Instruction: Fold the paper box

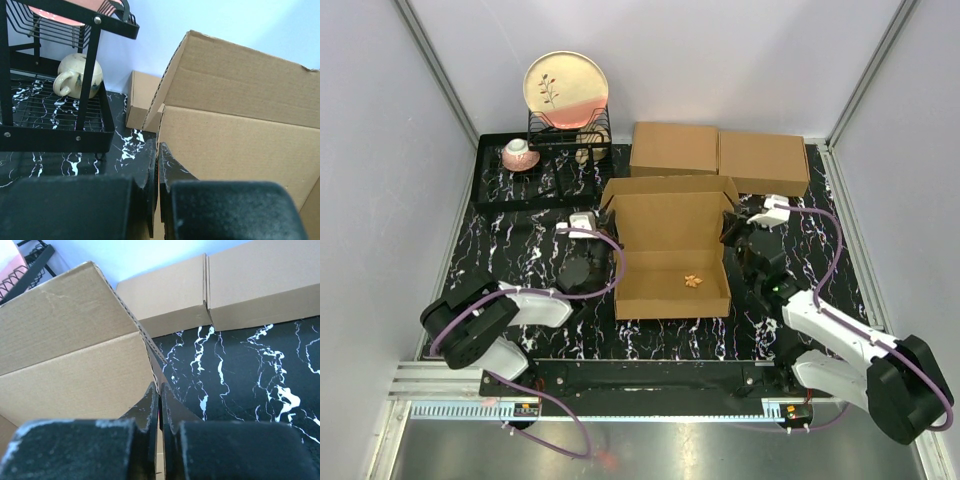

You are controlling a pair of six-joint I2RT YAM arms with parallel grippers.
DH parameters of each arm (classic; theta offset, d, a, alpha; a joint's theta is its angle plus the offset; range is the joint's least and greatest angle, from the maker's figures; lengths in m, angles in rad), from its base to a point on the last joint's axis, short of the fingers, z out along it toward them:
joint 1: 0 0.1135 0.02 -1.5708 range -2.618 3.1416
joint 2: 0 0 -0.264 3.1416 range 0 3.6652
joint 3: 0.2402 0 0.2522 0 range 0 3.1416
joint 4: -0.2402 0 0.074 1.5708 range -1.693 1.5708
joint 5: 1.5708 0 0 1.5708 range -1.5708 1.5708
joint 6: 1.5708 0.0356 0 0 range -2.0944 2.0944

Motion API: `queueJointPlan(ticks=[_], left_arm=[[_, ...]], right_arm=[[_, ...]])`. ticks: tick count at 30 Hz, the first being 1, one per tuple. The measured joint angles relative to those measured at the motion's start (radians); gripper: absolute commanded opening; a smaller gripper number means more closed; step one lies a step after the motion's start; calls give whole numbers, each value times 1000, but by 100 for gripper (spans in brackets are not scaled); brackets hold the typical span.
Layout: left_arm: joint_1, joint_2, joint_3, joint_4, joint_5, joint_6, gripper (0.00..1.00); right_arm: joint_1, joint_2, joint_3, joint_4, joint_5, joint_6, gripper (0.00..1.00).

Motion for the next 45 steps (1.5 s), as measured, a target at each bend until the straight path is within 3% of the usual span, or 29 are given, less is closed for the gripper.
queueJointPlan(ticks=[11, 20, 36, 45], left_arm=[[-27, 15, -14, 31, -4, 59, 0], [-77, -35, -61, 49, -15, 77, 1], [-253, -54, -51, 53, -258, 101, 0], [-280, -119, 34, -60, -283, 116, 0]], right_arm=[[69, -10, -122, 207, 110, -19, 0], [138, -83, -185, 238, 184, -25, 0], [217, -119, -257, 316, 307, 14, 0], [219, -119, -257, 280, 340, 19, 0]])
